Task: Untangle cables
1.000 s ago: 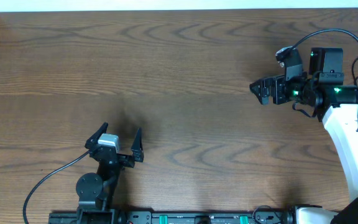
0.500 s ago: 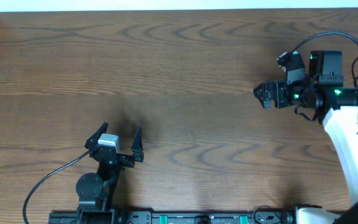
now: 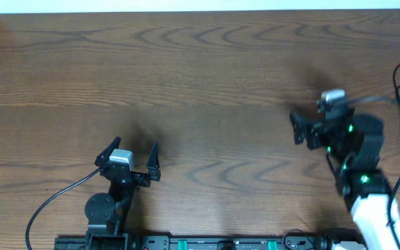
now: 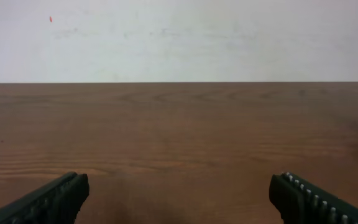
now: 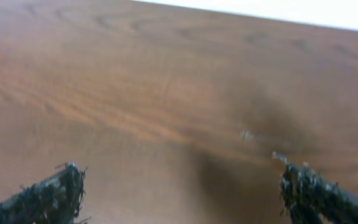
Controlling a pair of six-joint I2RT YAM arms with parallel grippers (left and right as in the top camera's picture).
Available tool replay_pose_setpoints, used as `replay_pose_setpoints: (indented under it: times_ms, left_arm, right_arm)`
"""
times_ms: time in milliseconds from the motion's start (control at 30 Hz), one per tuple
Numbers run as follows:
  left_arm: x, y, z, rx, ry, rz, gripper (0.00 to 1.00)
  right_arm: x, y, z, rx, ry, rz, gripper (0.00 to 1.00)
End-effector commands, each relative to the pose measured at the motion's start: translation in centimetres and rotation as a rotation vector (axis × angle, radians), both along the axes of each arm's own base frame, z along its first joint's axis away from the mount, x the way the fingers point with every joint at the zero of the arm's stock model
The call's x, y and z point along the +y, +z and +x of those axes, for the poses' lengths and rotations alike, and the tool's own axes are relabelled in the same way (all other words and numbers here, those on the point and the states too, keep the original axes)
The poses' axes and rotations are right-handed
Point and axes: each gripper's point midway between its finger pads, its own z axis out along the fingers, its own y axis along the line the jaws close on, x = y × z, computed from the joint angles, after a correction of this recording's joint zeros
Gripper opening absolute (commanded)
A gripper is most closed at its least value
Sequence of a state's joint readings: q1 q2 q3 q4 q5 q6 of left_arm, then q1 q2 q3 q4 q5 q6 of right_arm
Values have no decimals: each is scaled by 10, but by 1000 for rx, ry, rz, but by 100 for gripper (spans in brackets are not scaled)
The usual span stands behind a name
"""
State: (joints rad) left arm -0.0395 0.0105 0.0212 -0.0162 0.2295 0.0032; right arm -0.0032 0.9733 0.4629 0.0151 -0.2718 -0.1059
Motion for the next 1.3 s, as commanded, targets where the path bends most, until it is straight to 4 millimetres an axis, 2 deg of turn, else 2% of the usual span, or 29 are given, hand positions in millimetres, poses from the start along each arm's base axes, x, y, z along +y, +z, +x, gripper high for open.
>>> replay_pose_setpoints:
  times_ms: [0, 300, 700, 967, 1267]
  left_arm:
    - [0, -15, -1, 47, 2, -2, 97]
    - [0, -15, -1, 47, 2, -2, 97]
    - [0, -15, -1, 47, 2, -2, 97]
    - [0, -15, -1, 47, 2, -2, 97]
    - [0, -15, -1, 47, 2, -2, 97]
  right_arm:
    - [0, -19, -20, -64, -4, 1, 99]
    - [0, -28, -54, -270, -3, 1, 99]
    - [0, 4, -62, -396, -8, 0, 99]
    - [-1, 9, -73, -423, -9, -9, 99]
    - [-13, 11, -82, -436, -80, -14, 99]
